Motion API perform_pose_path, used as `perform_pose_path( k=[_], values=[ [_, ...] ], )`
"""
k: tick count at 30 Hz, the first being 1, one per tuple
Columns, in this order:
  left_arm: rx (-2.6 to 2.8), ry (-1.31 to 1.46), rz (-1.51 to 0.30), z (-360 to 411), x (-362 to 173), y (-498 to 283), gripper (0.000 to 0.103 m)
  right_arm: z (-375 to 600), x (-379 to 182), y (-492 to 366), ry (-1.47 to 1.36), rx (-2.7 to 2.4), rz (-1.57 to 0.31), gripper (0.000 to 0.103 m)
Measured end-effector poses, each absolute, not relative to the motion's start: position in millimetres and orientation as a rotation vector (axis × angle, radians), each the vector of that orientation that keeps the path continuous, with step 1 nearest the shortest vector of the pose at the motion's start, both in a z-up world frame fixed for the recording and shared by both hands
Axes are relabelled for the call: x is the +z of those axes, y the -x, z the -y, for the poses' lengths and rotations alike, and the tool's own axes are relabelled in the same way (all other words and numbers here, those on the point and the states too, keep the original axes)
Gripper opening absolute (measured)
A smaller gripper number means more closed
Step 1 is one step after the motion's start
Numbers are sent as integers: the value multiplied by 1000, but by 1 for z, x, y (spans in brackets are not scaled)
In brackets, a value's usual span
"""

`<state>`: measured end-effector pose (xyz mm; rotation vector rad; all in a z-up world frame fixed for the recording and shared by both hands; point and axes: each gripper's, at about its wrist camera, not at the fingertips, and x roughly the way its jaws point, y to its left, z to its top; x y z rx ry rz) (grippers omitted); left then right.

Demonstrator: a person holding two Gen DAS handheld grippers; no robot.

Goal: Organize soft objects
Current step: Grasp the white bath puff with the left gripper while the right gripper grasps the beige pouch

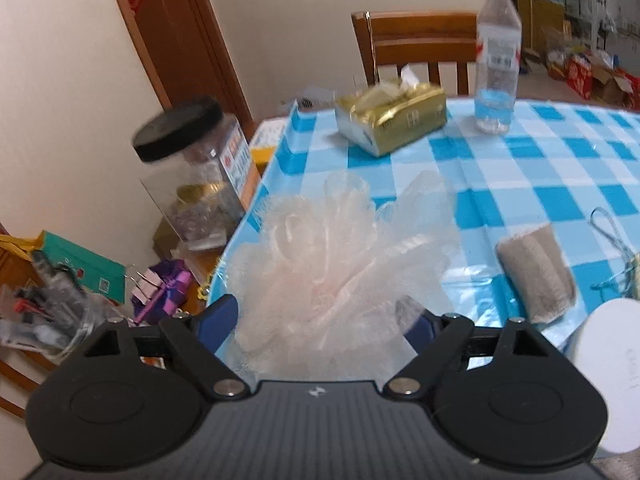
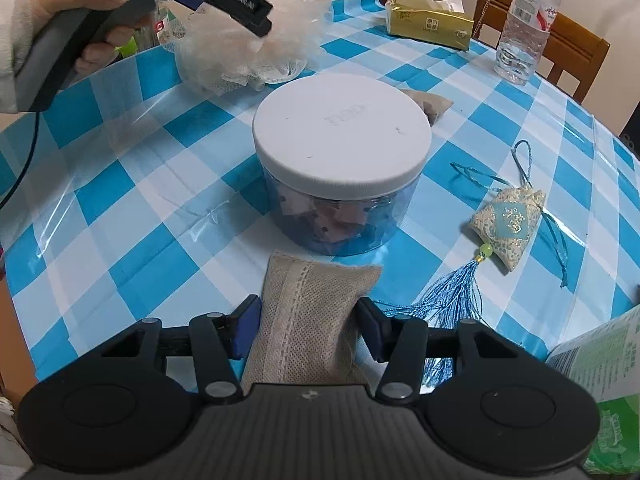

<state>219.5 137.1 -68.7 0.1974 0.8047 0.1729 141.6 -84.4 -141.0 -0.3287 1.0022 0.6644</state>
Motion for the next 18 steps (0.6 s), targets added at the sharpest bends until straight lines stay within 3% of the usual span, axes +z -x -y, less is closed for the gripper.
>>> perform_pose_path(
  k=[5, 7, 14, 18],
  values=[
    [138, -187, -856, -144, -84, -235, 88, 84, -141, -142, 321, 664, -1002, 58],
    [129, -183, -867, -146, -89, -240, 88, 84, -141, -142, 325, 655, -999, 53],
    [107, -193, -880, -143, -94, -243, 53, 86, -137, -144, 310, 636, -1006, 37],
    [98, -208, -872, -142, -91, -239, 39, 87, -135, -143, 300, 631, -1001, 32]
  ],
)
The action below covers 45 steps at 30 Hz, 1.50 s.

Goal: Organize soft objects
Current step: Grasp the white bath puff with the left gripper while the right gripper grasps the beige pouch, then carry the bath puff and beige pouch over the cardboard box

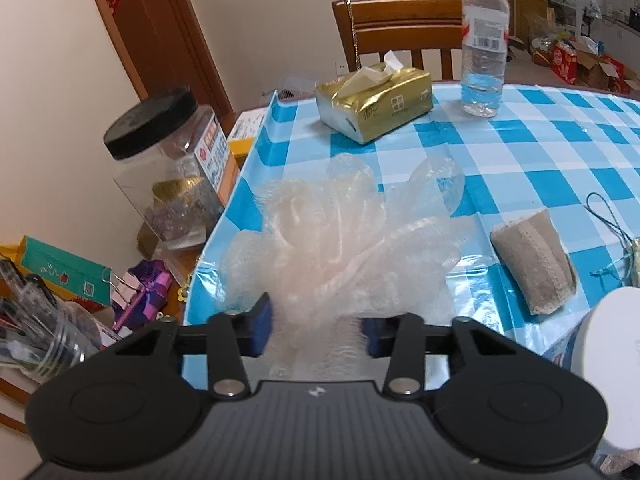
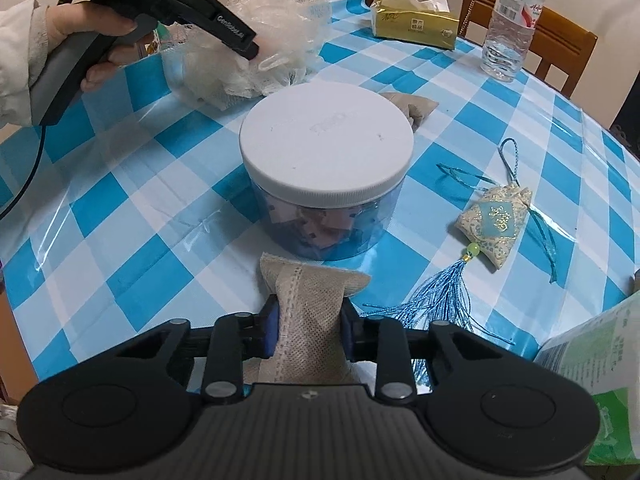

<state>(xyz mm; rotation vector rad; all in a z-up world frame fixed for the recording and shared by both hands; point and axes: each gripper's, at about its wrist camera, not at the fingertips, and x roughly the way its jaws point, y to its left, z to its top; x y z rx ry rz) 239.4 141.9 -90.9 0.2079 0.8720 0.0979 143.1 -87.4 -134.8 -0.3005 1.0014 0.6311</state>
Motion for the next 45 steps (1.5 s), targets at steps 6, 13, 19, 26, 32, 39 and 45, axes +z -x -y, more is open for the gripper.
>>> perform_pose_path(
  k=[6, 13, 19, 26, 32, 39, 45],
  values=[
    [94, -222, -847, -144, -78, -230, 32, 91, -128, -140, 300, 632, -986, 30],
    [61, -216, -825, -145, -54, -211, 30, 99, -114, -132, 285, 632, -974, 30],
    [-7, -197, -830, -142, -31, -190, 29, 108, -98, -122, 274, 630, -973, 30],
    [-137, -206, -845, -129, -2, -161, 29, 121, -73, -103, 266, 597, -946, 30],
    [-293, -234, -838, -106, 27, -139, 29, 137, -49, -80, 272, 512, -909, 30],
    [-466, -278, -773, -58, 62, -123, 29, 192, -23, -58, 238, 381, -864, 30],
    [-552, -295, -720, 4, 80, -124, 29, 264, -18, -56, 242, 300, -843, 30]
  ],
)
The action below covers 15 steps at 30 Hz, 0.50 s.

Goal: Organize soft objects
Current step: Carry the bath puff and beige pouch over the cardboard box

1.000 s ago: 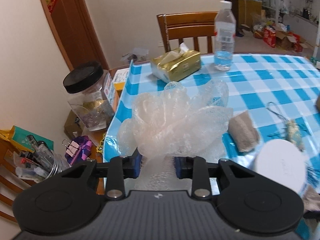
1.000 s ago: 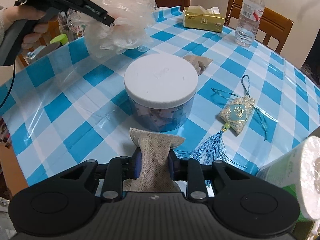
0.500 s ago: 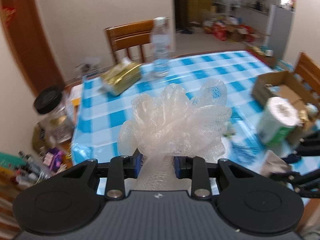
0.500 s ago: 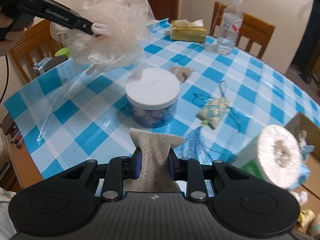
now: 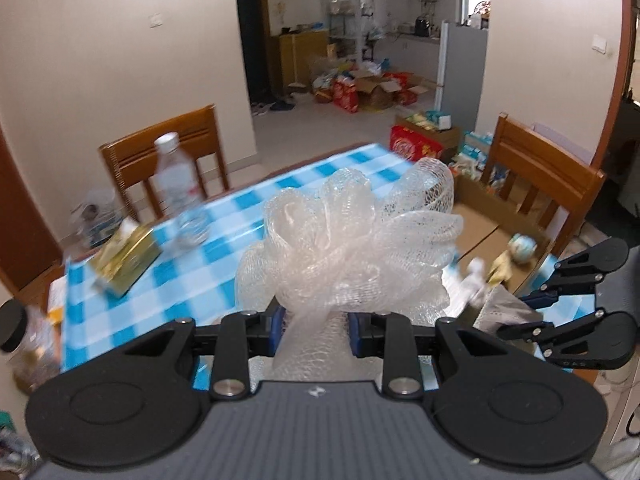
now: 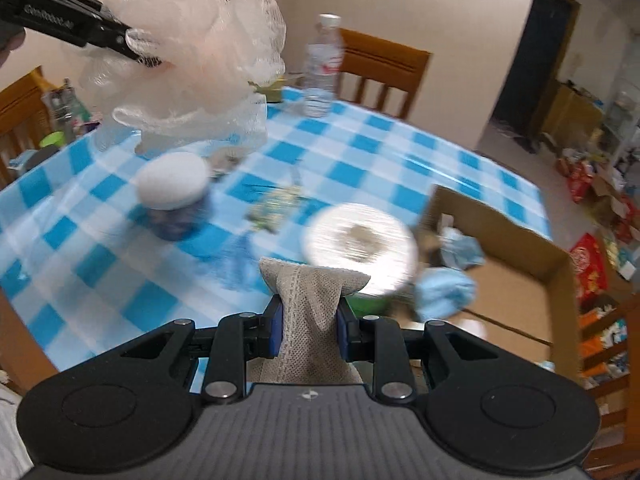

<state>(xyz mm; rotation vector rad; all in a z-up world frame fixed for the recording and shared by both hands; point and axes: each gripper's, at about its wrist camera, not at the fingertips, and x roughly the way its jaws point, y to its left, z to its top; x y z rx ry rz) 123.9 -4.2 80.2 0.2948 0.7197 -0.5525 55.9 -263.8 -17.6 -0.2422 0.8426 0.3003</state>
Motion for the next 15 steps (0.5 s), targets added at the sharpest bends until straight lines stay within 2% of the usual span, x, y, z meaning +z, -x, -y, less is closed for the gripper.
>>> perform_pose_path(
  k=[8, 15],
  values=[
    [-615, -292, -687, 117, 84, -138, 29, 352, -18, -65, 236, 294, -819, 30],
    [-683, -320, -697, 224, 65, -165, 29, 401, -23, -69, 231, 316, -803, 30]
  ],
)
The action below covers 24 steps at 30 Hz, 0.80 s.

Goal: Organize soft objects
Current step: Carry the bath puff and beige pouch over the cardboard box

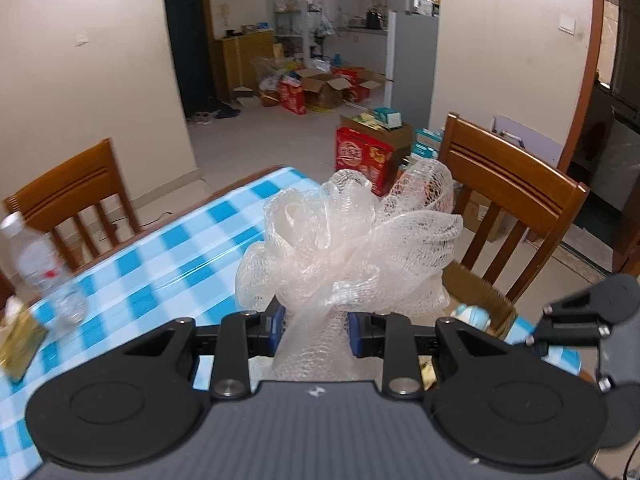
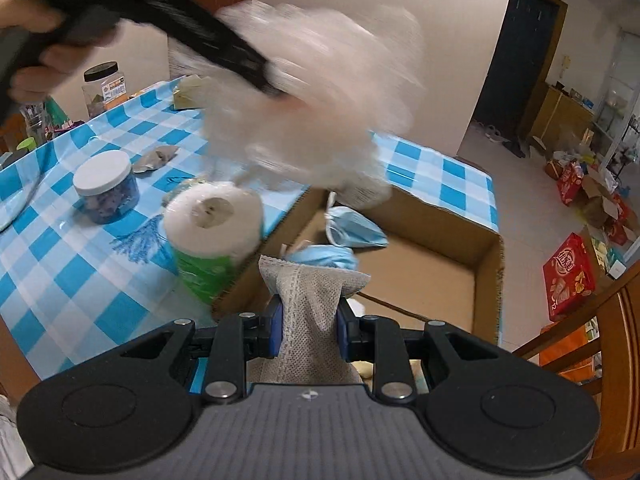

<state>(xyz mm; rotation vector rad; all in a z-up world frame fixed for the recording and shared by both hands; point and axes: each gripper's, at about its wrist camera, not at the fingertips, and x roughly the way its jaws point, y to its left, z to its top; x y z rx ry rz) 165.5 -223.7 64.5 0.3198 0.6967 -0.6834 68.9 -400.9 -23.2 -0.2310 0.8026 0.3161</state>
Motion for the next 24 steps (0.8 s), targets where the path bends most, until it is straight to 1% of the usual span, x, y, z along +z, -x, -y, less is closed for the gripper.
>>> perform_pose_path(
  k=[9, 10, 11, 13, 16, 17, 21, 24],
  values=[
    [-753, -346, -731, 326, 27, -200, 29, 439, -30, -74, 211, 297, -807, 30],
    [-760, -346, -737, 333, 23, -202, 32, 442, -31, -74, 209, 291, -808, 30],
    [-766, -346, -741, 341, 18, -205, 45, 445, -31, -75, 205, 285, -810, 30],
    [-775, -338, -741, 356, 11, -211, 57, 450, -34, -76, 195, 277, -816, 30],
    [-773, -343, -732, 372, 0, -218, 61, 454, -36, -78, 194, 267, -816, 30],
    [-770, -355, -727, 375, -2, -220, 65, 455, -37, -79, 193, 266, -815, 30],
    [-738, -375, -741, 378, -7, -225, 71, 456, -38, -82, 192, 268, -813, 30],
    [-718, -366, -734, 368, 1, -223, 81, 455, -38, -85, 204, 276, -809, 30]
  ],
)
